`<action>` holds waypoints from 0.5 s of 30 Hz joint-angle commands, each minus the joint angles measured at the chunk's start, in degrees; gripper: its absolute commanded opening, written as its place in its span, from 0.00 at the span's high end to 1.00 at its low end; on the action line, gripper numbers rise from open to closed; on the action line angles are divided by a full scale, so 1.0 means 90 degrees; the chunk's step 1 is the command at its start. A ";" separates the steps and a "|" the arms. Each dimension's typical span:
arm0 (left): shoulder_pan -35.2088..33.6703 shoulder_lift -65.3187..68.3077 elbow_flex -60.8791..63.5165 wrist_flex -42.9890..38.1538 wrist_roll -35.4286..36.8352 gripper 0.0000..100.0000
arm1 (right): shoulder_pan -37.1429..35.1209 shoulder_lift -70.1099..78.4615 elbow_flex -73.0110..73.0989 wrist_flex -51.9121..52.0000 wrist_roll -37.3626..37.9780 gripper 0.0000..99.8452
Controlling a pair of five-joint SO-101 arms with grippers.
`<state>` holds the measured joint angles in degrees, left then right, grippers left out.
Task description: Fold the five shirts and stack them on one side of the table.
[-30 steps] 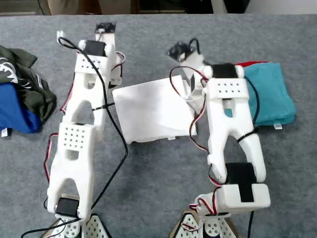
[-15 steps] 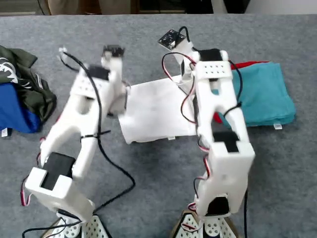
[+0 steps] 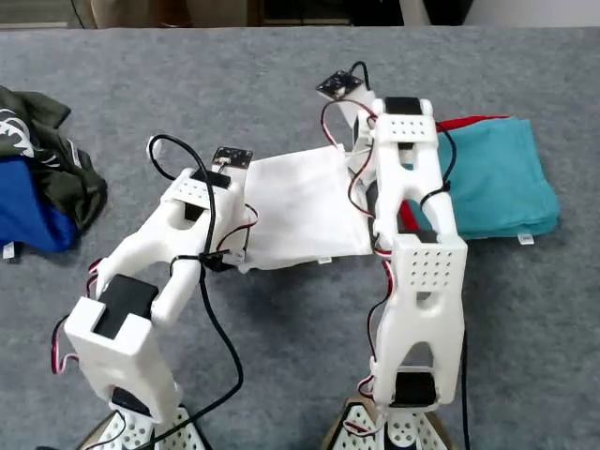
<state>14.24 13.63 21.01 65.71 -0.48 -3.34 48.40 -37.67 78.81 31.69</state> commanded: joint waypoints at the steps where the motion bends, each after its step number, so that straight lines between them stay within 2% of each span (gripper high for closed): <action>1: 0.0078 -0.0230 0.0059 -0.0039 -0.0039 0.98 | -0.0024 -0.0122 -0.0952 0.0772 -0.0059 1.00; 6: 0.0059 -0.1245 0.0078 0.0440 -0.0117 0.98 | -0.0093 -0.0122 -0.2447 0.1924 -0.0068 1.00; 10: 0.0000 -0.2369 0.0430 0.0684 -0.0703 0.98 | 0.0015 -0.0151 -0.3531 0.2647 -0.0596 1.00; 15: -0.0440 -0.3726 0.1348 0.0635 -0.1201 0.98 | 0.0396 -0.1187 -0.2769 0.2637 -0.1104 1.00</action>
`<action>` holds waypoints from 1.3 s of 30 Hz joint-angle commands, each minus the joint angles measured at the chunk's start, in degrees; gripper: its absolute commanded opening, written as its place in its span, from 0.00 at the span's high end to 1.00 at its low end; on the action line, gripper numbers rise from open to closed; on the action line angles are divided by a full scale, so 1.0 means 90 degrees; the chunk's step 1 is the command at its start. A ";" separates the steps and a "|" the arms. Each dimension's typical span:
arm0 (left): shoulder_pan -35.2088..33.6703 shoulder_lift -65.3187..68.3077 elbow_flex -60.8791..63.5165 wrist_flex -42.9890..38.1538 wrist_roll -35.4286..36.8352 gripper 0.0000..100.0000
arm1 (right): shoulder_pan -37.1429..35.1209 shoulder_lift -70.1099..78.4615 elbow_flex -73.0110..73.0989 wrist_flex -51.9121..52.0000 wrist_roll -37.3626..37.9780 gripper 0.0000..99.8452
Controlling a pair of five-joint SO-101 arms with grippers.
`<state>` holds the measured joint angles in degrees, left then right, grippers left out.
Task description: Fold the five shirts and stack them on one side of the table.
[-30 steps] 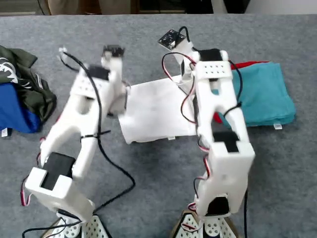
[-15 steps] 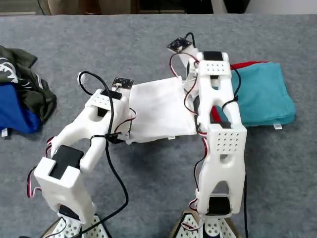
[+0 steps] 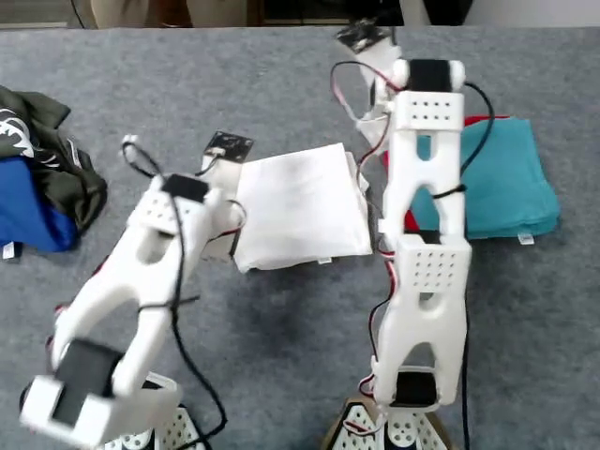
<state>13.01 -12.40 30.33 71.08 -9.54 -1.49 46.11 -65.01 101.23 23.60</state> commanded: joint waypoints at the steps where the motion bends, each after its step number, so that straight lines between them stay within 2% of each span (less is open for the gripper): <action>1: -0.0469 -0.1021 0.0498 0.0020 -0.0205 0.98 | 0.0200 -0.1284 0.0650 0.0147 -0.0225 1.00; 7: -0.1133 -0.1060 0.1543 -0.1289 -0.0176 0.98 | 0.0112 -0.3863 0.3941 0.0117 -0.0176 1.00; 13: -0.1153 -0.0571 0.2198 -0.3263 0.0586 0.98 | -0.0151 -0.5651 0.7145 -0.0186 -0.0215 1.00; 16: -0.1153 -0.0083 0.2286 -0.3761 0.0938 0.98 | -0.0376 -0.6120 0.8415 -0.0381 -0.0313 1.00; 18: -0.1221 0.0132 0.2022 -0.3614 0.1084 0.98 | -0.0630 -0.6256 0.9128 -0.0762 -0.0899 1.00; 23: -0.1504 0.0376 0.1709 -0.3184 0.1241 0.98 | -0.1001 -0.6266 1.0242 -0.2559 -0.3692 1.00; 25: -0.1582 0.0386 0.1719 -0.3175 0.1241 0.98 | -0.1040 -0.6286 1.0437 -0.3165 -0.4298 0.99; 27: -0.1582 0.0386 0.1719 -0.3175 0.1241 0.98 | -0.1109 -0.6315 1.0447 -0.3360 -0.4503 0.94; 32: -0.1582 0.0386 0.1719 -0.3175 0.1241 0.98 | -0.1451 -0.6276 1.0457 -0.3536 -0.5548 0.66; 35: -0.1582 0.0386 0.1719 -0.3175 0.1241 0.98 | -0.1783 -0.6266 1.0496 -0.3790 -0.5929 0.53; 39: -0.1582 0.0386 0.1719 -0.3175 0.1241 0.98 | -0.1988 -0.6266 1.0496 -0.4220 -0.6398 0.49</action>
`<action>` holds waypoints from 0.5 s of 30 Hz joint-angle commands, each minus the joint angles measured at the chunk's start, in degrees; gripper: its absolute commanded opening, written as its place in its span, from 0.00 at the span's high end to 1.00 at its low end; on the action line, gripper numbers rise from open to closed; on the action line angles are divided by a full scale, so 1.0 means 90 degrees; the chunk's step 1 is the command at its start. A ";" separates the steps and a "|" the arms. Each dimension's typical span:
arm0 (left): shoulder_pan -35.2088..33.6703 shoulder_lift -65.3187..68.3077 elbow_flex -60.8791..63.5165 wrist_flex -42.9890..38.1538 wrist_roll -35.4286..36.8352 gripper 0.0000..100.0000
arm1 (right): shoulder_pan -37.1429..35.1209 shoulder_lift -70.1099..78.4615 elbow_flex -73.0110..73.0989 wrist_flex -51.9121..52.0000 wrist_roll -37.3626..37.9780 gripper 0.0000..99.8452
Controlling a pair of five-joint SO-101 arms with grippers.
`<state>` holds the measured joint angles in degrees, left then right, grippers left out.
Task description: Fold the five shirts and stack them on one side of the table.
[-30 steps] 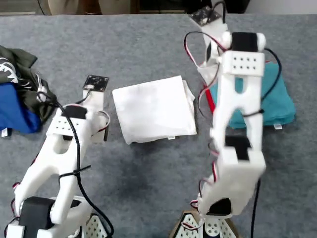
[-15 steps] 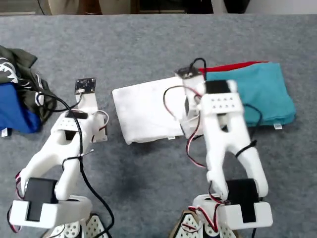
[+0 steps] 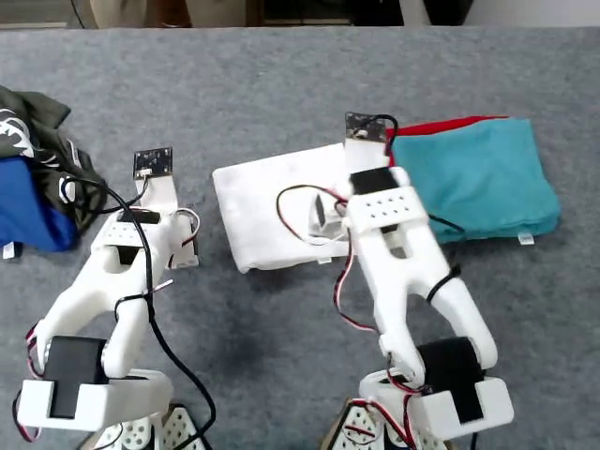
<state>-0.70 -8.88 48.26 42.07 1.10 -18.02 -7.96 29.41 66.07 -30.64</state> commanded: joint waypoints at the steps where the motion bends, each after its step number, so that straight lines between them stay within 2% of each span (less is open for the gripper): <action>1: -0.0059 -0.0005 -0.0274 0.0049 0.0059 0.98 | -0.0161 -0.0249 0.0015 -0.0449 -0.0479 0.49; 9: -0.0059 -0.0005 -0.0274 0.0049 0.0059 0.98 | -0.0122 0.0913 -0.0122 -0.1016 -0.1143 0.49; 15: -0.0059 -0.0005 -0.0274 0.0049 0.0059 0.98 | -0.0132 0.2037 -0.0864 -0.1172 -0.1368 0.49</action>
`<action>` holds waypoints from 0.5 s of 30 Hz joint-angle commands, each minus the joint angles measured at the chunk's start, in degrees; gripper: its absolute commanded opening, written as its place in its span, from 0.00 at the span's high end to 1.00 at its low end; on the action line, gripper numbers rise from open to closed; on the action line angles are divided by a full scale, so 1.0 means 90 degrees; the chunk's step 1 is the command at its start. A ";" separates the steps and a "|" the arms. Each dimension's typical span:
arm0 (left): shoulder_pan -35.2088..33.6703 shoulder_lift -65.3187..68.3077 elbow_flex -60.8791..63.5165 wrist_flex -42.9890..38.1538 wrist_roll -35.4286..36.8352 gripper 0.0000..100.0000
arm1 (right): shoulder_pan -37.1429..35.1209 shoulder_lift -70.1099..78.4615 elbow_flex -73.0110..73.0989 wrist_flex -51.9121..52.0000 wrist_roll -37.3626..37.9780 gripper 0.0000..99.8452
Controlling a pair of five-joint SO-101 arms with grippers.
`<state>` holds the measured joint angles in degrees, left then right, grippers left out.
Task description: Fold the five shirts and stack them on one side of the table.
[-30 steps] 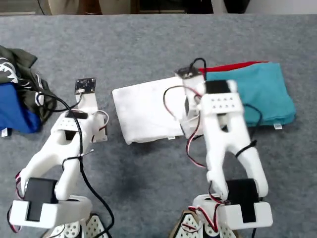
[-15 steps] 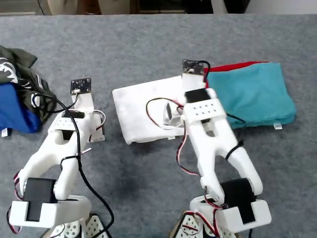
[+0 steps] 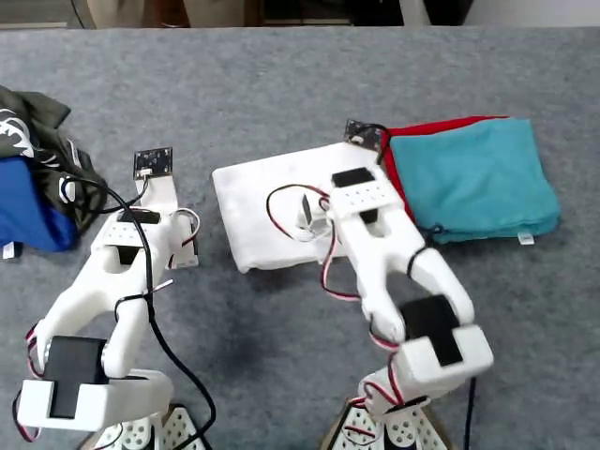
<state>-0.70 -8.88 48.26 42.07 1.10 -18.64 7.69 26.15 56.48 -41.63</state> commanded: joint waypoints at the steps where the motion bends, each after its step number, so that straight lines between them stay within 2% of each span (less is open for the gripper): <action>1: -0.0059 -0.0005 -0.0274 0.0049 0.0059 0.98 | -0.0054 0.0464 -0.0620 -0.0107 -0.0186 0.49; 5: -0.0059 -0.0005 -0.0274 0.0049 0.0059 0.98 | -0.0005 0.0894 -0.0962 0.0029 -0.0166 0.52; 11: -0.0059 -0.0005 -0.0274 0.0049 0.0059 0.98 | 0.0005 0.0923 -0.1392 0.0596 -0.0059 0.77; 15: -0.0059 -0.0005 -0.0274 0.0049 0.0059 0.98 | 0.0024 0.0923 -0.1617 0.0977 0.0117 0.78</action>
<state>-0.70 -8.88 48.26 42.07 1.10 -18.64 16.13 14.99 63.43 -41.63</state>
